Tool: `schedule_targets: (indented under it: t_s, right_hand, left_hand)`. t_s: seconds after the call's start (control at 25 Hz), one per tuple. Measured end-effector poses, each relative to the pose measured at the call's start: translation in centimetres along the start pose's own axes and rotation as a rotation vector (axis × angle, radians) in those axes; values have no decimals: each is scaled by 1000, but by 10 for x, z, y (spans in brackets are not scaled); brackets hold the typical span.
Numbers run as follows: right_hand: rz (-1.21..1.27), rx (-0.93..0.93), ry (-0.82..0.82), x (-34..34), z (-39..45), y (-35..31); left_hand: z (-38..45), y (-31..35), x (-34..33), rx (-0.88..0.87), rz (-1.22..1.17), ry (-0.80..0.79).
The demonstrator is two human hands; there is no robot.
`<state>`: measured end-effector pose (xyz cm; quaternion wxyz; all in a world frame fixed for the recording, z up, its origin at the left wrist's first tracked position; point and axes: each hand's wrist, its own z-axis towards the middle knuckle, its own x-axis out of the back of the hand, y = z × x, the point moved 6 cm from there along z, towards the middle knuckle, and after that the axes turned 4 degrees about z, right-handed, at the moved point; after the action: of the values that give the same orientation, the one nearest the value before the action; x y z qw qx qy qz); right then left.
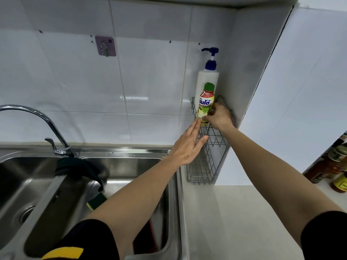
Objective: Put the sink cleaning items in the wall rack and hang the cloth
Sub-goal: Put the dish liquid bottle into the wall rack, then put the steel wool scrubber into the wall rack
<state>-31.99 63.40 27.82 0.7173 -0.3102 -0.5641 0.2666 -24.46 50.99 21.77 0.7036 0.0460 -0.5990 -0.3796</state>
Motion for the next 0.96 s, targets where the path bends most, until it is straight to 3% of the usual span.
schedule_targets:
  t_s: [0.68,0.84,0.96]
  right_hand:
    - [44,-65,62,-1,-44,-1]
    - [118,67,305,28,-60,-23]
    - [171,238,297,-10,-100,-51]
  left_hand:
    - [-35,-24,12,24,35,4]
    - [-45,-47,50,26,36,98]
    - [-99,-102,70,113,58,117]
